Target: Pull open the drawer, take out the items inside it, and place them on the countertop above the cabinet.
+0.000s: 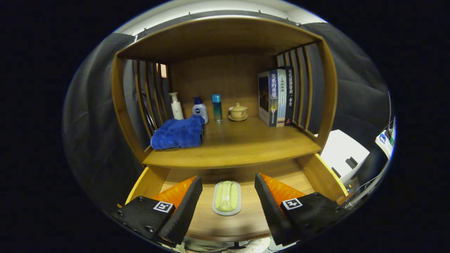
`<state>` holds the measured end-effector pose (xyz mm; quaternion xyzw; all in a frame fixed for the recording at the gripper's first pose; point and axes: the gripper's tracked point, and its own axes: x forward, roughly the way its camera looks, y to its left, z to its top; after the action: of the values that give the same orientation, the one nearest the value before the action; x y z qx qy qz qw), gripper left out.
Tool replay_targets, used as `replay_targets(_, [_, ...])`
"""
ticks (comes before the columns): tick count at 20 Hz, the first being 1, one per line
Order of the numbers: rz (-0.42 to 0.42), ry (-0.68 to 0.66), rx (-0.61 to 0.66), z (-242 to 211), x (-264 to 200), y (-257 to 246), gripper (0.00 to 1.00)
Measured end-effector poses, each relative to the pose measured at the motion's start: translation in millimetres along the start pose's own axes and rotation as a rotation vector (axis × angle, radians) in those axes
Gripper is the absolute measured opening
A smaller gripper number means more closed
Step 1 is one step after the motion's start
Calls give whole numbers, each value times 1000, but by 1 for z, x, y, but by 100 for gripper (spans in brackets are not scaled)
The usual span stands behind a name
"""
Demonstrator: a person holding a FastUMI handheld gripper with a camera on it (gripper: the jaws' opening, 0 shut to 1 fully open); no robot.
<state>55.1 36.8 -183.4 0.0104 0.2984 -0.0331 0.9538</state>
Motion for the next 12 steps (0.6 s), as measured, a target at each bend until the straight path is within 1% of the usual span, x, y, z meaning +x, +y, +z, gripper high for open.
replay_targets(5, [-19, 208, -36, -30, 46, 4, 97])
replay_targets(8, [-20, 317, -24, -51, 69, 7, 97])
replay_targets(10, [-25, 369, -22, -58, 82, 5, 92])
replay_targets(12, [-25, 422, -19, -69, 92, 2, 81])
